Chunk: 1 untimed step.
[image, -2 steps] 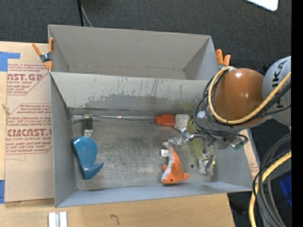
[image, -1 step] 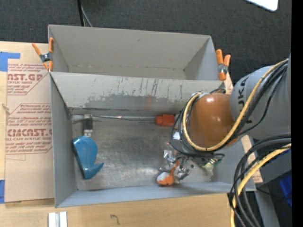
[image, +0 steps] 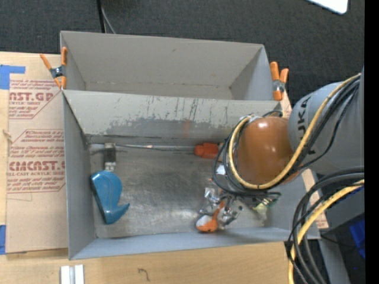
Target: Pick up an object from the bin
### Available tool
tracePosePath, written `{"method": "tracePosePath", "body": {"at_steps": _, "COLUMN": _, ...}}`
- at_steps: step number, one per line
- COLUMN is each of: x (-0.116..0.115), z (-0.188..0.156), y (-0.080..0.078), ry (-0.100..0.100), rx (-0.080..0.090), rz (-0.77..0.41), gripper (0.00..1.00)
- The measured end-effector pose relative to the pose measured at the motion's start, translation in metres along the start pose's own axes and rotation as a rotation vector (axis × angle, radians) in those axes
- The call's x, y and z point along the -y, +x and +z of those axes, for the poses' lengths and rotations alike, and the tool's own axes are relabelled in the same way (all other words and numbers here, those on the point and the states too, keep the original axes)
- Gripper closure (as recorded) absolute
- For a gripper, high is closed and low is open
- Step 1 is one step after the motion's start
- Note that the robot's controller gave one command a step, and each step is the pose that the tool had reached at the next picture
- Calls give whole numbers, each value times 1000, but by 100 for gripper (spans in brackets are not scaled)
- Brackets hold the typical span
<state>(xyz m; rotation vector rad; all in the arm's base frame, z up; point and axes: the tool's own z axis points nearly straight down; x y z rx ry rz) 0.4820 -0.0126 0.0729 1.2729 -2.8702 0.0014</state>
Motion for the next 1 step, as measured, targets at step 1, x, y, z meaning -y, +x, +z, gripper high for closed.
{"method": "tracePosePath", "body": {"at_steps": 1, "x": 10, "z": -153, "y": -6, "ry": 1, "rx": 5, "rz": 82, "gripper": 100}}
